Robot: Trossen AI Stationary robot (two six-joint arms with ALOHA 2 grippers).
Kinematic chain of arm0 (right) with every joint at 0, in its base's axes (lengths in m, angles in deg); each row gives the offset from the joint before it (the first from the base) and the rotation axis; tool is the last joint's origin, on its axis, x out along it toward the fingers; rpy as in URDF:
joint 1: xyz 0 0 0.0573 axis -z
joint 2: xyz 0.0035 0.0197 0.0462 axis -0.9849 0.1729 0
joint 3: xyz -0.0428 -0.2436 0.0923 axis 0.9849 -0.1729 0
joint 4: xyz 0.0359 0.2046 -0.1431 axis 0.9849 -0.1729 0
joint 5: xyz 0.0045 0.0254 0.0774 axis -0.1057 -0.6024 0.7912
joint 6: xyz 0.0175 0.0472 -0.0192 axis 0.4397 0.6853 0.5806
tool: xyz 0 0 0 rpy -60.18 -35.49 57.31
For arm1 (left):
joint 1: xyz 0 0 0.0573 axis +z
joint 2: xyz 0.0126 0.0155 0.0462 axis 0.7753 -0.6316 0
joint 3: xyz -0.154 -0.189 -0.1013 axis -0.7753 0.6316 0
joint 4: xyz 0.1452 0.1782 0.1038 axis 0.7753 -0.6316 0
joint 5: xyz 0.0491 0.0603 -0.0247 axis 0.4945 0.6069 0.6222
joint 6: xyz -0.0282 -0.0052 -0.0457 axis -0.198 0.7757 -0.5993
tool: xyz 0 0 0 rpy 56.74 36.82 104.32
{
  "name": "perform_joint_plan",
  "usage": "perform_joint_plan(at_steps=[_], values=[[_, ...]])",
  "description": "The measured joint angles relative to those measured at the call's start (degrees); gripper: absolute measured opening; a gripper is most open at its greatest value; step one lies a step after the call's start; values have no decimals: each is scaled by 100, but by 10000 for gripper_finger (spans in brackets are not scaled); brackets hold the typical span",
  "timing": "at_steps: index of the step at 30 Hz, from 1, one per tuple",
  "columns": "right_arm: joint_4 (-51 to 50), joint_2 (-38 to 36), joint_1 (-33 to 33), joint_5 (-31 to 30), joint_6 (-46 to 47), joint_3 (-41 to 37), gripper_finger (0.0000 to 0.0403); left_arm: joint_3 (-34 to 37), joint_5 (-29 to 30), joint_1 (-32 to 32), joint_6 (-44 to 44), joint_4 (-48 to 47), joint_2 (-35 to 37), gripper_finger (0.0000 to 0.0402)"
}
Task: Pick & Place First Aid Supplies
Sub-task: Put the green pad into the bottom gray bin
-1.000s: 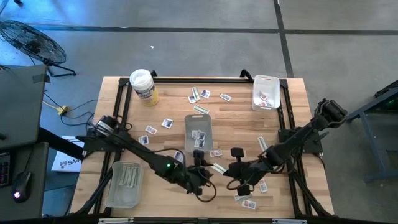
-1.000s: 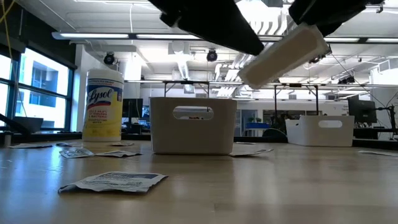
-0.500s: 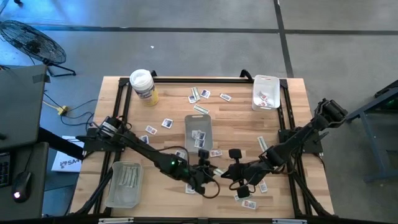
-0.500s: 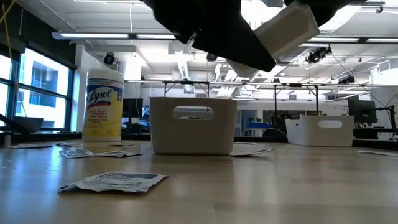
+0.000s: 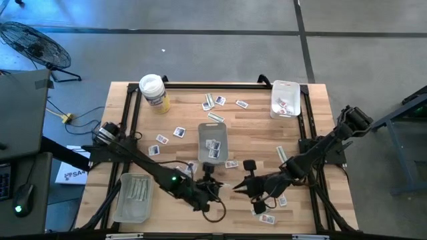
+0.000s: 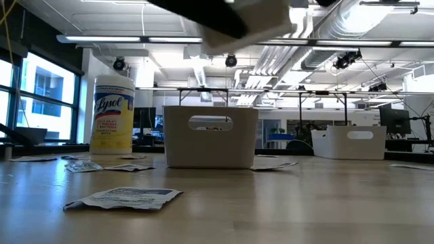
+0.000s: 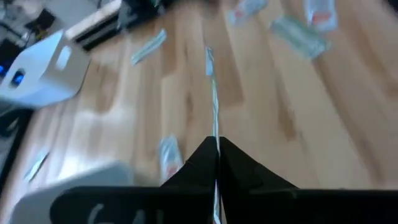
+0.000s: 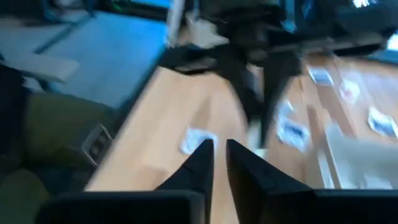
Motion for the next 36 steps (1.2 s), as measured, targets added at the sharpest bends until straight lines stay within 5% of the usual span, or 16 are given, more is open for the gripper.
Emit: perform_joint_plan(at_steps=[4,8,16,23,31,36], values=[[444,-2,-117,9,-357,0,75,-4,232,-386,-920,-1359,522,3],[399,-4,-168,-240,-227,0,110,-4,-74,-926,-2759,-3015,1185,2],[211,3,13,-323,-3,-50,135,-7,-2300,-2053,-7569,-5473,2068,1],[195,5,172,-310,-3,-50,129,0,-3985,-2745,-10602,-7004,1979,0],[166,5,200,-310,4,-52,129,123,-3671,-2811,-11060,-7216,1992,0],[141,5,198,-304,15,-50,130,948,-4605,-2522,-10979,-6635,1987,0]])
